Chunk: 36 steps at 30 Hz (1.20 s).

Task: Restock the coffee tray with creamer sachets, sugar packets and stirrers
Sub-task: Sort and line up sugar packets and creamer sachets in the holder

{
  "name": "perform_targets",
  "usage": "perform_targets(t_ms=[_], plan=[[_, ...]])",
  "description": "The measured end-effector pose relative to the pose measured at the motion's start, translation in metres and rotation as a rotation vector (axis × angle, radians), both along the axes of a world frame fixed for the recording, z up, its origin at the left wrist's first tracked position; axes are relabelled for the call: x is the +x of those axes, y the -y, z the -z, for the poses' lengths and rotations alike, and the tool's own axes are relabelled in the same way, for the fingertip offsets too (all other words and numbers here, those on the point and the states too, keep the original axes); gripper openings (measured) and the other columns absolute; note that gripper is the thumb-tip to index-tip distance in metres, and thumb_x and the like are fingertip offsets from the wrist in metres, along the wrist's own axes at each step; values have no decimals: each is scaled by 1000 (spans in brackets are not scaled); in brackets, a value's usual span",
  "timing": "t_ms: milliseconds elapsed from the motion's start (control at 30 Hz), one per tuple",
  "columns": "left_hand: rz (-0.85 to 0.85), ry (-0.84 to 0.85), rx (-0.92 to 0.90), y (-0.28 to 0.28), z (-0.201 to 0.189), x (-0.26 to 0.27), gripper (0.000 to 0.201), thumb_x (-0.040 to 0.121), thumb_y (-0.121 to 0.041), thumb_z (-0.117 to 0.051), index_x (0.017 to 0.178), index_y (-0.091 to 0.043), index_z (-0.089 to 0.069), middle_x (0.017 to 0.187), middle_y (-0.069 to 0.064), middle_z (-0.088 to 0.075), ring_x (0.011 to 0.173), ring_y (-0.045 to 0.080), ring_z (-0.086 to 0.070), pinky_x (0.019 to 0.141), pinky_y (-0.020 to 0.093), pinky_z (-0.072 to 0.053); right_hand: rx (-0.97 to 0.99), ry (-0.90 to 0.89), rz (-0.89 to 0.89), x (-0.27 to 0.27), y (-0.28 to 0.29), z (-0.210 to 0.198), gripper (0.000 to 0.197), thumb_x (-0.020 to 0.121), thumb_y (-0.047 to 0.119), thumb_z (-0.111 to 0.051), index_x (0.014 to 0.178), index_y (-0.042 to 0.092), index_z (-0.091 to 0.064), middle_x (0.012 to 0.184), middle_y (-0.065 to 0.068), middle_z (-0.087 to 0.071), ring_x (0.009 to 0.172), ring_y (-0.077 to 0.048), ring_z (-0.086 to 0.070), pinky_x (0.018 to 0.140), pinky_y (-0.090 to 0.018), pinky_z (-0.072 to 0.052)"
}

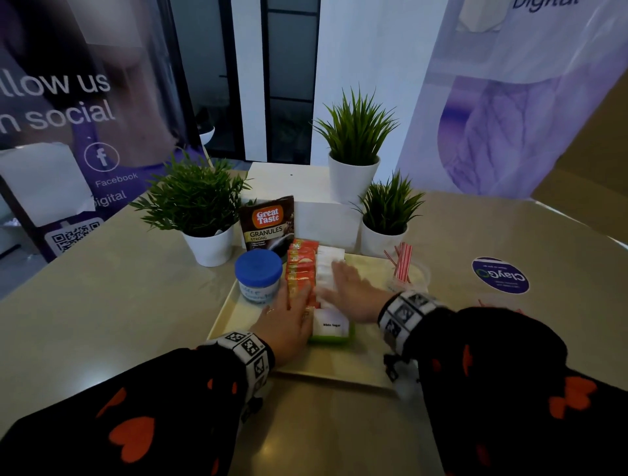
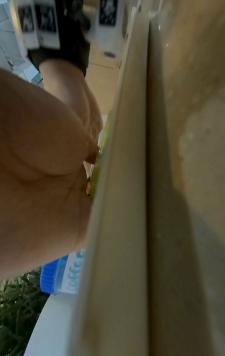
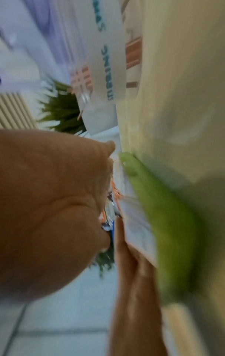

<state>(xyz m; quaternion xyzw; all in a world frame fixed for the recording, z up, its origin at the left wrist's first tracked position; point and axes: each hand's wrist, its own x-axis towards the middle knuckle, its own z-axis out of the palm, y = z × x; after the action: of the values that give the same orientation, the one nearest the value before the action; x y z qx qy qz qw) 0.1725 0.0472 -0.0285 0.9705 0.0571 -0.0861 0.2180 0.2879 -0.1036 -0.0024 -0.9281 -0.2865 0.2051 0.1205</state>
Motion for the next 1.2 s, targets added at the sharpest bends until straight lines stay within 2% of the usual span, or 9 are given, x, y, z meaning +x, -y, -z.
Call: perform_targets(t_ms=[100, 200, 300, 467, 633, 733, 833, 933, 1200], plan=[[30, 19, 122, 3, 2, -1, 56, 105, -48, -28, 152, -56, 0, 162, 16, 25, 153, 37, 3, 124, 53, -9, 185, 87, 77, 37, -1, -15, 62, 106, 31, -48, 160, 15, -22, 166, -9, -23, 151, -27, -27, 120, -37, -26], [36, 8, 166, 2, 4, 0, 51, 104, -51, -25, 149, -61, -6, 162, 16, 27, 152, 37, 9, 123, 55, -6, 217, 203, 117, 61, -7, -23, 34, 105, 12, -46, 136, 17, -59, 144, -9, -56, 131, -28, -52, 101, -30, -40], [25, 3, 167, 2, 7, 1, 49, 103, -52, -24, 149, -61, -8, 162, 15, 25, 152, 38, 10, 123, 57, -6, 196, 285, 157, 75, -16, -22, 27, 100, 4, -50, 113, 16, -71, 121, -9, -68, 113, -26, -62, 83, -25, -42], [15, 3, 159, 3, 9, 0, 49, 103, -51, -24, 149, -61, -8, 163, 16, 24, 152, 39, 10, 122, 57, -6, 142, 268, 242, 87, -28, -12, 18, 98, 12, -58, 106, 6, -73, 113, -14, -70, 109, -31, -64, 86, -31, -47], [17, -18, 141, 3, 6, -1, 49, 104, -50, -24, 148, -61, -8, 163, 15, 24, 152, 39, 9, 122, 58, -5, 110, 218, 370, 95, -36, -4, 30, 94, 29, -70, 106, 2, -70, 110, -16, -71, 104, -31, -66, 86, -33, -51], [23, -23, 132, 3, 5, -1, 48, 104, -51, -23, 148, -62, -8, 163, 15, 23, 152, 38, 7, 122, 58, -6, 122, 172, 394, 96, -40, -5, 32, 92, 30, -72, 105, 1, -70, 111, -14, -70, 107, -31, -66, 93, -35, -53], [27, -27, 143, 3, 4, -1, 48, 103, -51, -22, 148, -61, -7, 163, 15, 22, 153, 37, 4, 122, 58, -6, 221, 181, 396, 97, -38, -3, 14, 88, 20, -76, 86, 13, -64, 101, -11, -70, 102, -29, -66, 87, -34, -53], [28, -33, 155, 4, 4, -1, 49, 104, -51, -22, 149, -60, -7, 163, 15, 22, 153, 38, 3, 122, 57, -6, 315, 191, 445, 97, -30, 3, 23, 85, 16, -79, 74, 19, -59, 87, -5, -67, 91, -27, -66, 79, -32, -53], [25, -42, 188, 4, 3, 0, 50, 104, -52, -22, 150, -58, -4, 163, 16, 23, 153, 37, 6, 122, 58, -6, 277, 164, 445, 91, -18, 2, 18, 84, 22, -79, 83, 18, -62, 100, -9, -70, 94, -26, -66, 82, -36, -55]])
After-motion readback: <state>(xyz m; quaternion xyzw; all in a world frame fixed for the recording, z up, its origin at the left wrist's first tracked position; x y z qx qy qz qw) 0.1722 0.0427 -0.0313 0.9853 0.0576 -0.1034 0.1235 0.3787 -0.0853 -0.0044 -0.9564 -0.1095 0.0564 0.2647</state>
